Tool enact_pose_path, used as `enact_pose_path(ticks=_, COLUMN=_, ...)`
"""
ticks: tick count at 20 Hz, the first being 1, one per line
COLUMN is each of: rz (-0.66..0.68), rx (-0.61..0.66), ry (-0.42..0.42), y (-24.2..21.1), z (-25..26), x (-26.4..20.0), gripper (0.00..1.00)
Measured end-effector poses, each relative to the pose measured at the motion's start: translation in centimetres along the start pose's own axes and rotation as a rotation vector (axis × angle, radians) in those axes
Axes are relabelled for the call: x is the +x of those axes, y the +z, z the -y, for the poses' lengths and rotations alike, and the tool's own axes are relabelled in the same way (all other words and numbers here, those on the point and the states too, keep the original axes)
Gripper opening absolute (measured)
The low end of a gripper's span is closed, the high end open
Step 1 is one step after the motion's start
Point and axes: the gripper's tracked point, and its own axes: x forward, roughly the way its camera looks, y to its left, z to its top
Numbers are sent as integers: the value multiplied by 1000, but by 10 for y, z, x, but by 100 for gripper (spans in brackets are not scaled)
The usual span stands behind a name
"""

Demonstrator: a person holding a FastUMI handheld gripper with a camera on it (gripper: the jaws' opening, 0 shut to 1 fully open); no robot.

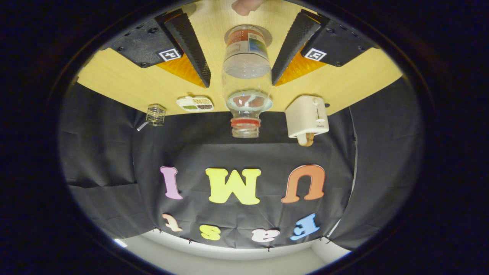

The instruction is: Take the bottle from table, then pour the juice into the cup, finally place the bottle on the coaster

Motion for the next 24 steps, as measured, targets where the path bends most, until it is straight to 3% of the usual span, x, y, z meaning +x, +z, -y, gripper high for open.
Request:
enact_pose_path(ticks=14, rz=91, rx=42, ry=42, y=89, z=5, x=-95, gripper=100)
enact_pose_path(ticks=24, rz=109, rx=48, ry=22, y=140, z=27, x=-156, gripper=100)
